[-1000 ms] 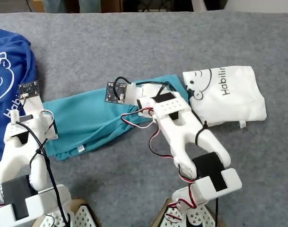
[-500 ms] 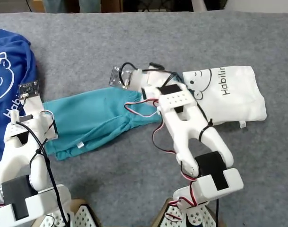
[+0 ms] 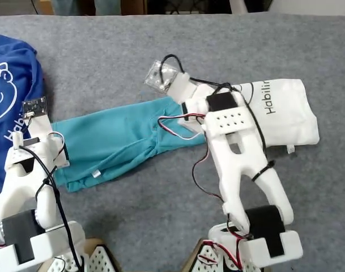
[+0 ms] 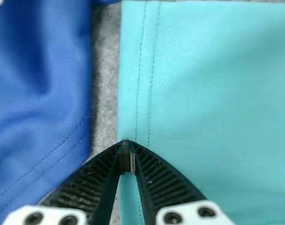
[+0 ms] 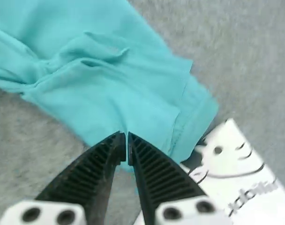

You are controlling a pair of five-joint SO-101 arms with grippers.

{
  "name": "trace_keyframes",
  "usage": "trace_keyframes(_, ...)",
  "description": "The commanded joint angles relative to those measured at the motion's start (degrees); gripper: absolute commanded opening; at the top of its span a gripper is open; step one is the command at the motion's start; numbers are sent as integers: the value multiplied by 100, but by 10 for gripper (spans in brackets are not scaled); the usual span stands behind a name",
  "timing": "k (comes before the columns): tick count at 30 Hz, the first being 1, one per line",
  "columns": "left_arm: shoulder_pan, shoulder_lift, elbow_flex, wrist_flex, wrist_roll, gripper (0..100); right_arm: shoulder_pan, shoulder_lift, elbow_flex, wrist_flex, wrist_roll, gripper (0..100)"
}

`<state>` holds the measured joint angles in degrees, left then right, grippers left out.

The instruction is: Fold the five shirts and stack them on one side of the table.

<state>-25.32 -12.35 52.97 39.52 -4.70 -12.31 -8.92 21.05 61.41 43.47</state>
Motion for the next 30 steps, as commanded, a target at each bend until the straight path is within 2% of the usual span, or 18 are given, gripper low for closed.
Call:
trace_keyframes(1, -57, -70, -84, 62, 18, 29, 176, 57, -268, 62, -387, 15)
trace_keyframes(6, 13, -642, 189, 70, 9, 29, 352, 1209, -470, -545, -695, 15)
trace_keyframes(11, 787, -2286, 1095, 273, -519, 29, 378, 2519, -1033, -800, -818, 15)
trace_keyframes(14, 1191, -3402, 1411, 800, -607, 29, 378, 2826, -1481, -308, -818, 15)
trace_keyframes(20, 1209, -4677, 963, 2101, -642, 31, 378, 2387, -2659, 1248, -985, 15)
trace_keyframes(24, 1226, -4712, -259, 2760, -668, 32, 378, 1938, -3336, 1591, -1178, 15)
trace_keyframes(27, 1253, -4193, -971, 2681, -677, 30, 273, 1895, -3424, 1626, -1178, 15)
trace_keyframes(30, 1235, -3007, -1455, 2233, -703, 30, -44, 1974, -3336, 1644, -1327, 15)
